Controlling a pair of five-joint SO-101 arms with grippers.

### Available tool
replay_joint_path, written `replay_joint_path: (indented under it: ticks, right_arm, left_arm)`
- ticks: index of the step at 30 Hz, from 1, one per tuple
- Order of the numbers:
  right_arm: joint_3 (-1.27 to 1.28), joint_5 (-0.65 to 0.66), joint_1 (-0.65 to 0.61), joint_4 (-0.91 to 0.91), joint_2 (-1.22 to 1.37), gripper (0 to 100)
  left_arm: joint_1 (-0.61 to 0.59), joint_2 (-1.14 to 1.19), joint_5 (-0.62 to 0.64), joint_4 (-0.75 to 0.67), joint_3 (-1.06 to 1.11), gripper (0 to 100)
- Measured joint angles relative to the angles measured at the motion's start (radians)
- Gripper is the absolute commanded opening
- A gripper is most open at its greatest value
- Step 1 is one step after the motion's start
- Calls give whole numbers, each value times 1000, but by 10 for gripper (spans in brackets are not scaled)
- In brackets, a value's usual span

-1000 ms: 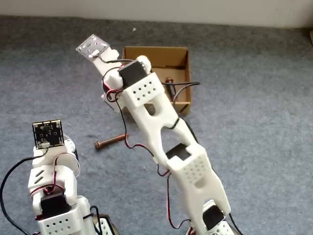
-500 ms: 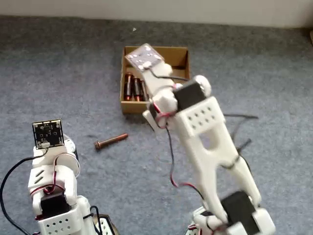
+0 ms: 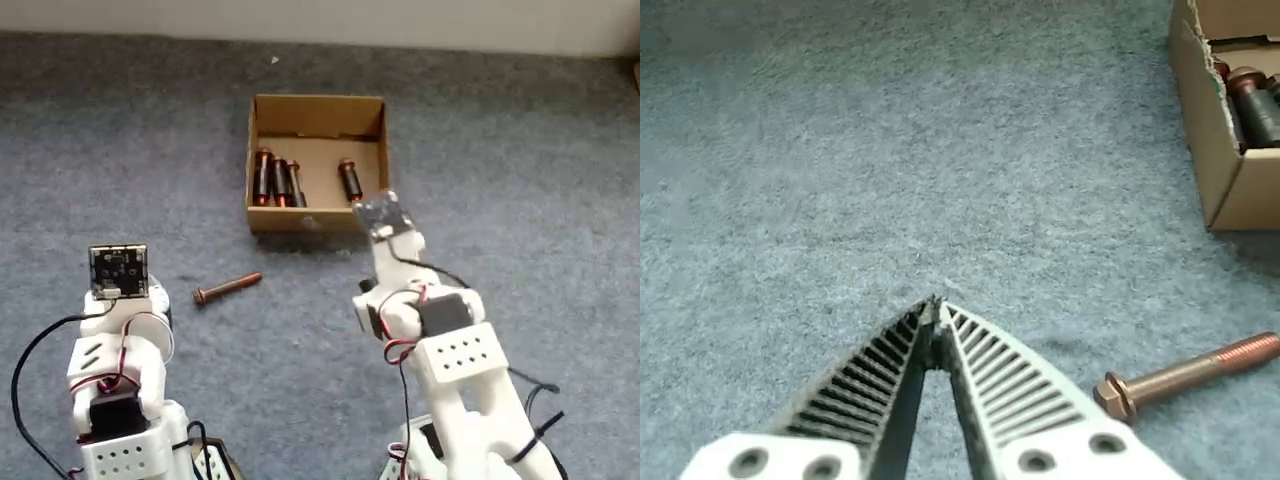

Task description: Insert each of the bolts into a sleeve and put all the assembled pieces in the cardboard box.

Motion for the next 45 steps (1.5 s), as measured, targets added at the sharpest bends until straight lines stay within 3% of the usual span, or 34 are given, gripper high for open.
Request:
replay_joint_path:
  ticks: [8,17,27,45]
  right_arm:
    - [153,-118,109,-198,-63,5]
    - [157,-130,170,-215,-66,5]
    - [157,-133,173,-218,-66,5]
    - [157,-133,176,-229,-66,5]
  left_arm:
    - [52,2,-103,5,-37,70]
    - [190,52,-239,239,-282,116]
    - [325,606,-430,247,-410,165]
    - [413,1603,-483,157,-829,125]
